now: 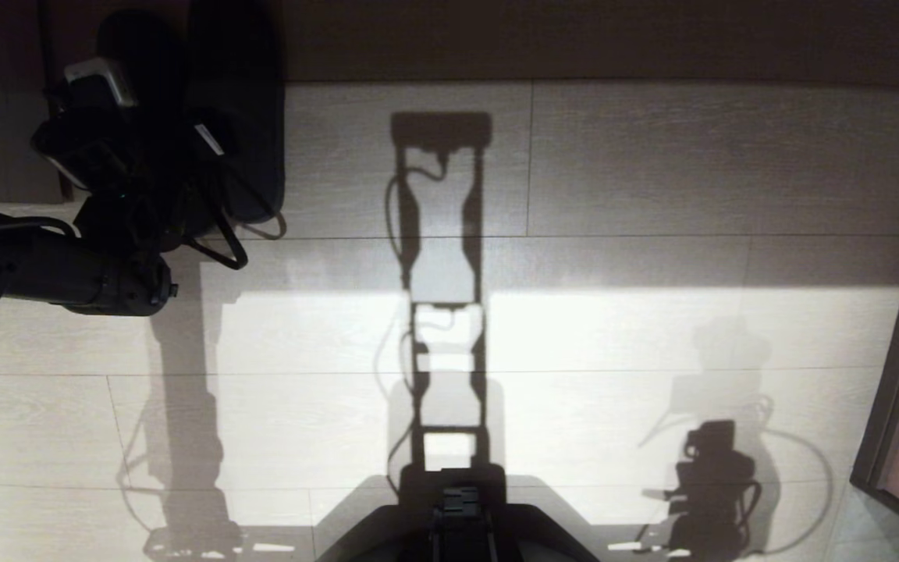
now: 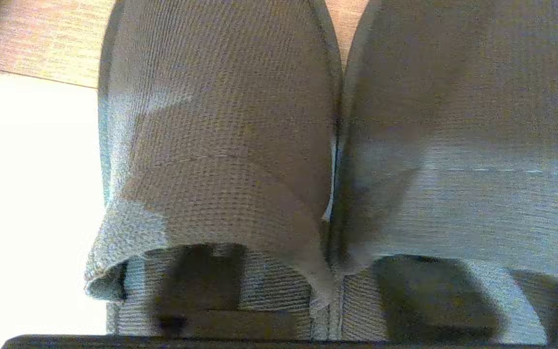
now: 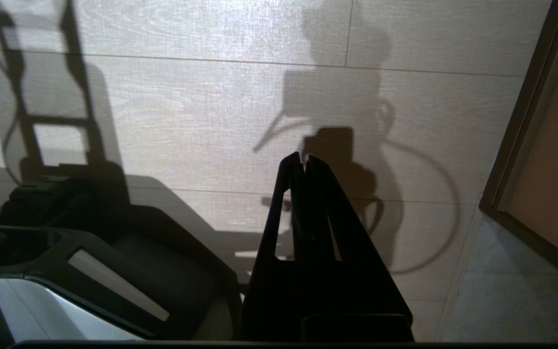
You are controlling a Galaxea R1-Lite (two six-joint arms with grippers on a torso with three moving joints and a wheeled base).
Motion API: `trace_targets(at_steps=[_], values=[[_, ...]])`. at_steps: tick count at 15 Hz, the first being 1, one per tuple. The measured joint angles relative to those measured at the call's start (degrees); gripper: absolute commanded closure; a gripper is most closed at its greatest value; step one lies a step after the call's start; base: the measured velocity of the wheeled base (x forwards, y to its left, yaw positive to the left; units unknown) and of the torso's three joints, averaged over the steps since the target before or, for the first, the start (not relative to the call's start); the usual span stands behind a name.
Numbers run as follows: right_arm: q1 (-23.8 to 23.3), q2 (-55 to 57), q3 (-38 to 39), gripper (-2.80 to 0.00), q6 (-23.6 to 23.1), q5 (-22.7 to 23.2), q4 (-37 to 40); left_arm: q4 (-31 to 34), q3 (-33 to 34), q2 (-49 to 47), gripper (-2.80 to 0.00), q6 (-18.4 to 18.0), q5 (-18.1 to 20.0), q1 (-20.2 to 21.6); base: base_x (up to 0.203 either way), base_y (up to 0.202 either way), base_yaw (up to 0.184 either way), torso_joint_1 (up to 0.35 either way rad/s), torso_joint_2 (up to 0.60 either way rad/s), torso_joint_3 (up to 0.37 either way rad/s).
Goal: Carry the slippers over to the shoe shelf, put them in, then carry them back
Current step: Pick up the slippers on the floor
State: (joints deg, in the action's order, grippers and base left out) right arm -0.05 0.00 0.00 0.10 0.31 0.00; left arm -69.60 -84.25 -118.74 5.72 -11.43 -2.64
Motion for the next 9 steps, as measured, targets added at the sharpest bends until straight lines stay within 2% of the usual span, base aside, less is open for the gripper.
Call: trace_targets(at_steps=[9], values=[[0.0, 0.0, 0.0, 0.0, 0.0, 0.0, 0.0, 0.0, 0.0, 0.2, 0.0, -0.3, 0.1, 0.2, 0.0, 0.0, 0.0, 0.0, 0.0, 0.0]])
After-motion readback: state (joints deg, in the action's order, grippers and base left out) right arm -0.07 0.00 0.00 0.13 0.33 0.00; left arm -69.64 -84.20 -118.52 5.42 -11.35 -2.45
